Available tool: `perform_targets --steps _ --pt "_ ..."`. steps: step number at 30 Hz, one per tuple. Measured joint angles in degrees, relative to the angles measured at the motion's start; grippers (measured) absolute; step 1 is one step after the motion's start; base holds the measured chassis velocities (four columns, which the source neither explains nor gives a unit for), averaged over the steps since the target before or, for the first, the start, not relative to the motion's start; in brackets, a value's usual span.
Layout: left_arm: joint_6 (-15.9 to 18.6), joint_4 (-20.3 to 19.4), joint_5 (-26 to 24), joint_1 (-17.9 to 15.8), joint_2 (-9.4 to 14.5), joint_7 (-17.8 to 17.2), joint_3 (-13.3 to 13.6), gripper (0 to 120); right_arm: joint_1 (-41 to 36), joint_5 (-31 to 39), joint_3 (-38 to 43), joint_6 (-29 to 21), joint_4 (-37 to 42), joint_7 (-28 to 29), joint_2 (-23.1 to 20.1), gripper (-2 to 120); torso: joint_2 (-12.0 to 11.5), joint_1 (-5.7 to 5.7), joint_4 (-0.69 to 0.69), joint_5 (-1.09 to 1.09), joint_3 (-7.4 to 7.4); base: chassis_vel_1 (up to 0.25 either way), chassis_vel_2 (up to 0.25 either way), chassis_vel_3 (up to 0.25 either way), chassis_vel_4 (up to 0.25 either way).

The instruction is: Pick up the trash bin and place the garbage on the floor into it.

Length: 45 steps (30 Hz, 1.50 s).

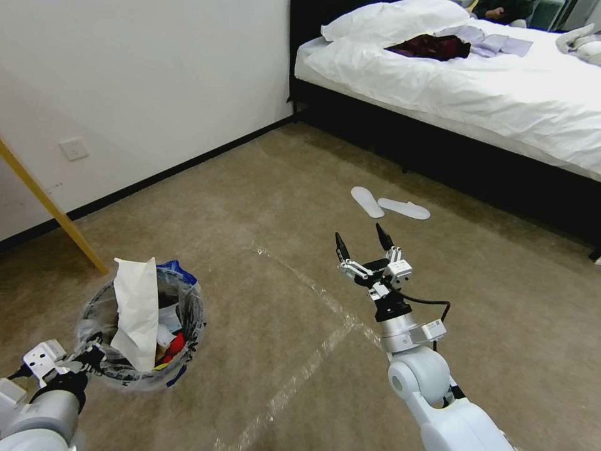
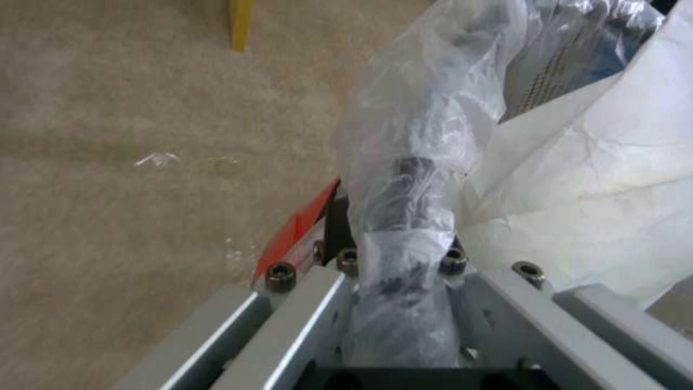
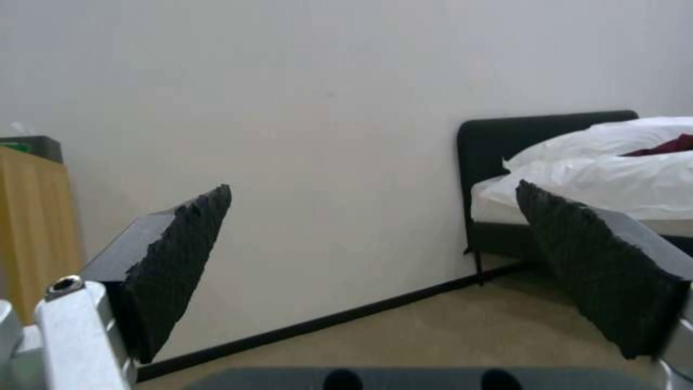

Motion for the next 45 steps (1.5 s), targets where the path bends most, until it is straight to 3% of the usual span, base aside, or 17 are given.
perform_targets --steps 45 --pt "-0.18 0.52 -0.12 -0.11 0.17 0.11 -0.37 1 0.76 -0.02 -0.7 -0.07 -0.64 -0.02 0.36 100 0.0 0.01 0.0 0.0 0.0 -0.168 0.173 0.171 -0.179"
